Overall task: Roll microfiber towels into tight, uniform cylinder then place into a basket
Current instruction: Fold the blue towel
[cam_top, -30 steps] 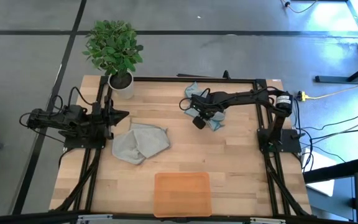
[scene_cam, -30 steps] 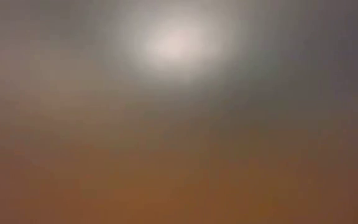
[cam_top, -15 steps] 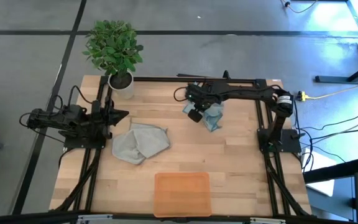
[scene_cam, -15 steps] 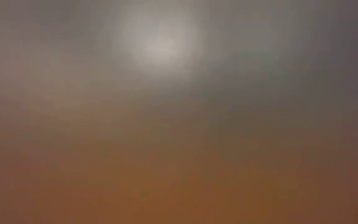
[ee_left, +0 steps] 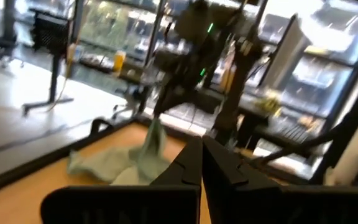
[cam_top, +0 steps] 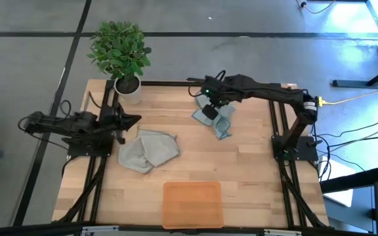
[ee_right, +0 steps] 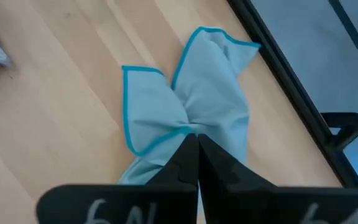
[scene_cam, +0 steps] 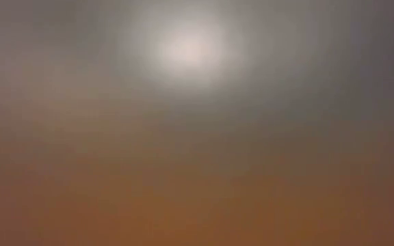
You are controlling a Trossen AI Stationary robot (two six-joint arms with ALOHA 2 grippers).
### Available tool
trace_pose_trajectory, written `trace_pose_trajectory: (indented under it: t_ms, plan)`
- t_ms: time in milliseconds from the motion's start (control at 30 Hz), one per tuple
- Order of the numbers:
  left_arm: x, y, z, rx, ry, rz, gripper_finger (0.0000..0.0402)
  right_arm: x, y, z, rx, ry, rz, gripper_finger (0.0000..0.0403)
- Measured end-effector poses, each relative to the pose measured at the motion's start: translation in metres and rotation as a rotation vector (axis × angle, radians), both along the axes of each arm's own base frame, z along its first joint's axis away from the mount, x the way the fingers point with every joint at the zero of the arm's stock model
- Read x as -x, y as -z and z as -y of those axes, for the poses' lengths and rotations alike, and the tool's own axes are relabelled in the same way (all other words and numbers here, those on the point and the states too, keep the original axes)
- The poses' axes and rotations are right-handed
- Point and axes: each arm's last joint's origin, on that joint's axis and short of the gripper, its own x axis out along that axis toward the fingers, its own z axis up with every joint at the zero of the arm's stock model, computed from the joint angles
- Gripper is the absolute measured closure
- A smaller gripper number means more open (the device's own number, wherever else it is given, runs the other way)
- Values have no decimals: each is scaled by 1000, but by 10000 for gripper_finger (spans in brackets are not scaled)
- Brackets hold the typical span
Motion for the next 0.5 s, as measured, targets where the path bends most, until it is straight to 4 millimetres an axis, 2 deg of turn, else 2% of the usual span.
trace_pose_trajectory:
  t_ms: [200, 500]
  plan:
    - [-27, 10, 0, 30, -32, -166, 401, 14, -15, -5, 5, 23, 14, 403]
    - [-88, -13, -10, -107, 57, -389, 401, 32, -37, -10, 30, 28, 68, 403]
